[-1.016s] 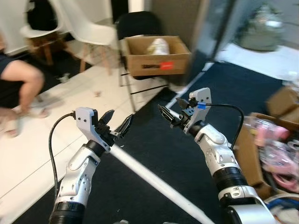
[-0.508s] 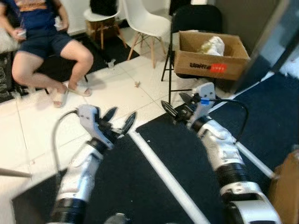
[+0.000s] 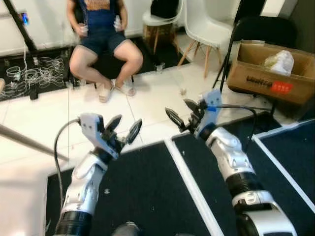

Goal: Picking trash to rubbish bin

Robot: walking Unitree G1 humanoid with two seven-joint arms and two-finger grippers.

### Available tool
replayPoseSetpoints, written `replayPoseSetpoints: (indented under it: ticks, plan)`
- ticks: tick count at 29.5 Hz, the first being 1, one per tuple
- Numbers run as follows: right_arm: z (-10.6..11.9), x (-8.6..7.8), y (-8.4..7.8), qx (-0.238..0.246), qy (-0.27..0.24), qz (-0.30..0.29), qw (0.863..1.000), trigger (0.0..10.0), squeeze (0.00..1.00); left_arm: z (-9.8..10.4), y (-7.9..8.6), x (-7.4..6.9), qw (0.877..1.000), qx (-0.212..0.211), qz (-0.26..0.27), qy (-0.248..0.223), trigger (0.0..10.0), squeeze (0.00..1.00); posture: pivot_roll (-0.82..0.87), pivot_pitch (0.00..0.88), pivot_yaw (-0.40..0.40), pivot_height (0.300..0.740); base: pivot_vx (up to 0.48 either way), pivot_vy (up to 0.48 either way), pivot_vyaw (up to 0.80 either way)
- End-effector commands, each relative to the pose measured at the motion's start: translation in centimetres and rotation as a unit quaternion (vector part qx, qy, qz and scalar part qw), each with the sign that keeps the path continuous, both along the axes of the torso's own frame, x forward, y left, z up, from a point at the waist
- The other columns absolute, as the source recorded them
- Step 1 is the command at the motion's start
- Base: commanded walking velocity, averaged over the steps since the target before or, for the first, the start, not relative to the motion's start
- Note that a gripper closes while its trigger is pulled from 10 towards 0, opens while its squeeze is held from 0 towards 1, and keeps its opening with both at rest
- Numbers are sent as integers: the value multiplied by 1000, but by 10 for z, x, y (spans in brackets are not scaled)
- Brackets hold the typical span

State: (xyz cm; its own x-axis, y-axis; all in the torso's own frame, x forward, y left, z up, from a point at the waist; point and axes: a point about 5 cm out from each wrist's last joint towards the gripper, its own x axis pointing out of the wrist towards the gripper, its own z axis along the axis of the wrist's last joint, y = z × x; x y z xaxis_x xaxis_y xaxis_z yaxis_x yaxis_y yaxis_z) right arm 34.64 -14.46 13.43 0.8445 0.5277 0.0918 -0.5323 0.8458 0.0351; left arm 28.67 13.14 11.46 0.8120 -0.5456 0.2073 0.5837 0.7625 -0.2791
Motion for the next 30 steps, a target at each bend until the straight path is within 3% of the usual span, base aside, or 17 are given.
replayPoseSetpoints:
  ticks: [1, 30]
  plan:
    - [-1, 0, 4, 3, 2, 6, 1000, 10000, 0, -5, 6, -1, 1000, 0, 6, 13, 10000, 0, 24, 0, -22, 740, 0, 0, 794]
    - [8, -2, 3, 6, -19, 12, 1000, 10000, 0, 1, 9, 1, 1000, 1, 5, -4, 10000, 0, 21, 0, -21, 740, 0, 0, 794]
